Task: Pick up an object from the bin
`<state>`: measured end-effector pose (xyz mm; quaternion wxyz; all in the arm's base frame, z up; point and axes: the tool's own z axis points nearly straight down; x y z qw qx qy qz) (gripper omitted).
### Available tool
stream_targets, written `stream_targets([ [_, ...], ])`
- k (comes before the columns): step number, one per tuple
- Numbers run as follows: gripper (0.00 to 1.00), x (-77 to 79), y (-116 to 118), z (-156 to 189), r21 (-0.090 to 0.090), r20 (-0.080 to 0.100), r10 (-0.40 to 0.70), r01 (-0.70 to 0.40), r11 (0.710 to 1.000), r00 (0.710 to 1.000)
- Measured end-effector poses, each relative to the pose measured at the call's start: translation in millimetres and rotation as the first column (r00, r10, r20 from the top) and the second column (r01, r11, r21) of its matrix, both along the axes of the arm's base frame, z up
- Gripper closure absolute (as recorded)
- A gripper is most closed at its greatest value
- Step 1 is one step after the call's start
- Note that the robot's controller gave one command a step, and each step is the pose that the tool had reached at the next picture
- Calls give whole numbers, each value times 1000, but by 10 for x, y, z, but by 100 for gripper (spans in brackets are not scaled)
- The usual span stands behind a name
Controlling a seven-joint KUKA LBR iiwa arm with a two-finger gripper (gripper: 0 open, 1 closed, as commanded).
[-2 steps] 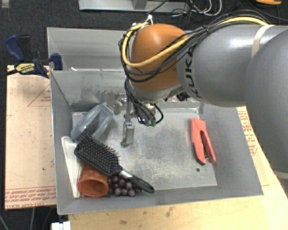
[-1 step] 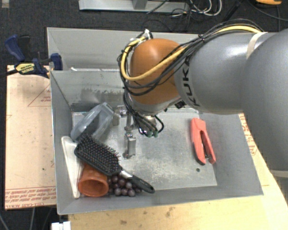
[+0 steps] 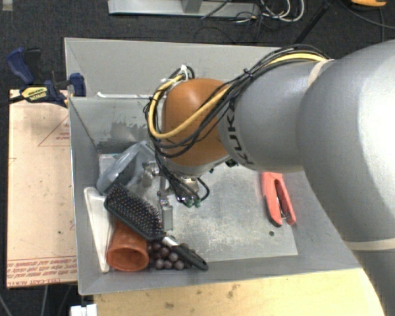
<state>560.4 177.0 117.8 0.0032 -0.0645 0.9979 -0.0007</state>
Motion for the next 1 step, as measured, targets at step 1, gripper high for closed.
stream_targets([
  [1, 100, -327, 42, -166, -10, 9, -75, 75, 997, 997],
])
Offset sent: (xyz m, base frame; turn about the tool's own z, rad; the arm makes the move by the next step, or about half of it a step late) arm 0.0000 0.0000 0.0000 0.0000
